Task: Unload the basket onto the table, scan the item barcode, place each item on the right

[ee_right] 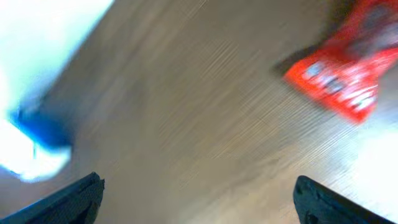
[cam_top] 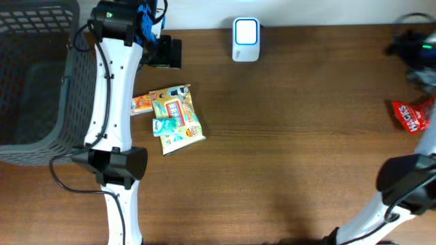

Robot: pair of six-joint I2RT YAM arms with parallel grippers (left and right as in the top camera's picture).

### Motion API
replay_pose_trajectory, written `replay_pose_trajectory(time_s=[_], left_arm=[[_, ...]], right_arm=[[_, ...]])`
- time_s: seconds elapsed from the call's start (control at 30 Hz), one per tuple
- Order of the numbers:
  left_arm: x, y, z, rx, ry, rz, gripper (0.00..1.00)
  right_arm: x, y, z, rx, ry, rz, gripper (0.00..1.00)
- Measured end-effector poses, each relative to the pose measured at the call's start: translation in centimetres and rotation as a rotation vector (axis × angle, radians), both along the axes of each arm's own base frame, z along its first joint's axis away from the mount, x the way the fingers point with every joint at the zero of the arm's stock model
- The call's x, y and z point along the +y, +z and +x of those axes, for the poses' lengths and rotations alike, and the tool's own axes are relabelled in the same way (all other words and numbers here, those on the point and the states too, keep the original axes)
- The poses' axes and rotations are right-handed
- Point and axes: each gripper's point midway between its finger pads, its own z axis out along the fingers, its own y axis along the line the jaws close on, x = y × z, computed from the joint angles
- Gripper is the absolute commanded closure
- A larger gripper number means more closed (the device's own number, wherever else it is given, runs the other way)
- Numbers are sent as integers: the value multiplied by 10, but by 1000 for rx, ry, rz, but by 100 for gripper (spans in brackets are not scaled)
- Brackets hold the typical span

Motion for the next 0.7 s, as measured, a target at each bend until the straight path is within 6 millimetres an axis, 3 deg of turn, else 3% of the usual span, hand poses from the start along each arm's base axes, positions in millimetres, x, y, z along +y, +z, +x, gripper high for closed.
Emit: replay_pose_trajectory(time_s=[0.23, 0.37, 0.47, 0.7], left_arm=[[-13, -2, -8, 38, -28, -70, 1], [-13, -9, -10, 65, -24, -69, 1], [-7, -23, -14, 113, 11, -40, 1], [3, -74, -32, 286, 53, 27, 1]], right_arm=[[171, -14, 22, 37, 400, 2, 1], [232, -26, 25, 33, 534, -30, 1], [259, -45, 22, 74, 592, -43, 1], [285, -94, 16, 199, 651, -36, 1]])
